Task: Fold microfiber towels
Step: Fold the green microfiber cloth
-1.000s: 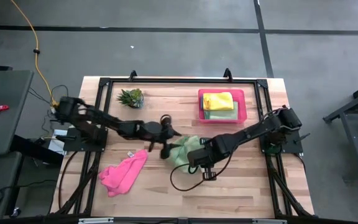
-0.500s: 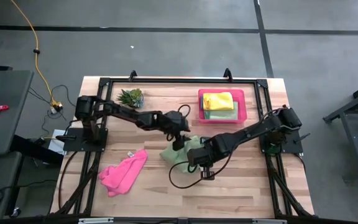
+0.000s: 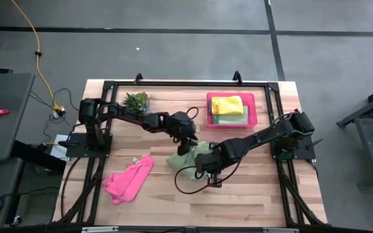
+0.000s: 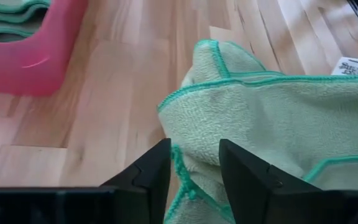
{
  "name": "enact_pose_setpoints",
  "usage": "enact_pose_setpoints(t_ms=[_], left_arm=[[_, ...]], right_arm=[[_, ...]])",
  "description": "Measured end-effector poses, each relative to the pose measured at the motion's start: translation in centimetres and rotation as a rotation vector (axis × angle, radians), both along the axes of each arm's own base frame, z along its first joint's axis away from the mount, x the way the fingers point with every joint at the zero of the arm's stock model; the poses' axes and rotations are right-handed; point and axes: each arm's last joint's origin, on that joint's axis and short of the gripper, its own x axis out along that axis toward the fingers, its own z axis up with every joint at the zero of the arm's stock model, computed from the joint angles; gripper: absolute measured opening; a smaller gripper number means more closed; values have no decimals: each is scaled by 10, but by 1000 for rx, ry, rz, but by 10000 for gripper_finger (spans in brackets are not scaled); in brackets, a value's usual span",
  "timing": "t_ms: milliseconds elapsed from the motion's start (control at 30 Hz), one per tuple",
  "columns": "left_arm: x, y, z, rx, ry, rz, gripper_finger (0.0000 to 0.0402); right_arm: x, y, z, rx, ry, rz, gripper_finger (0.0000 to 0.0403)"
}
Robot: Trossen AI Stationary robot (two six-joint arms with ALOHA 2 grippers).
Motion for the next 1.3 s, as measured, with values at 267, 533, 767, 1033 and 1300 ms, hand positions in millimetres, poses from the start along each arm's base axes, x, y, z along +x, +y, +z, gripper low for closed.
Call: enact_pose_setpoints(t_ms=[267,533,767,1033,1300], left_arm=[[-2,11,-7,-47,7,-16,188],[12,14,-22,-87,26,-50,194],[14,19,-22,-33,26,-75,149],[3,36,-9,-15,32,-76,10],[-48,52,104,181,-160,-41,1]], right_arm=[[1,0,0,12,-6,-33,0],[2,1,1,23,-23,-39,0],[3,1,1,38,-23,-75,0],[3,1,1,34,-26,-58,0],[-23,-23,48,-124,3,-105,0]])
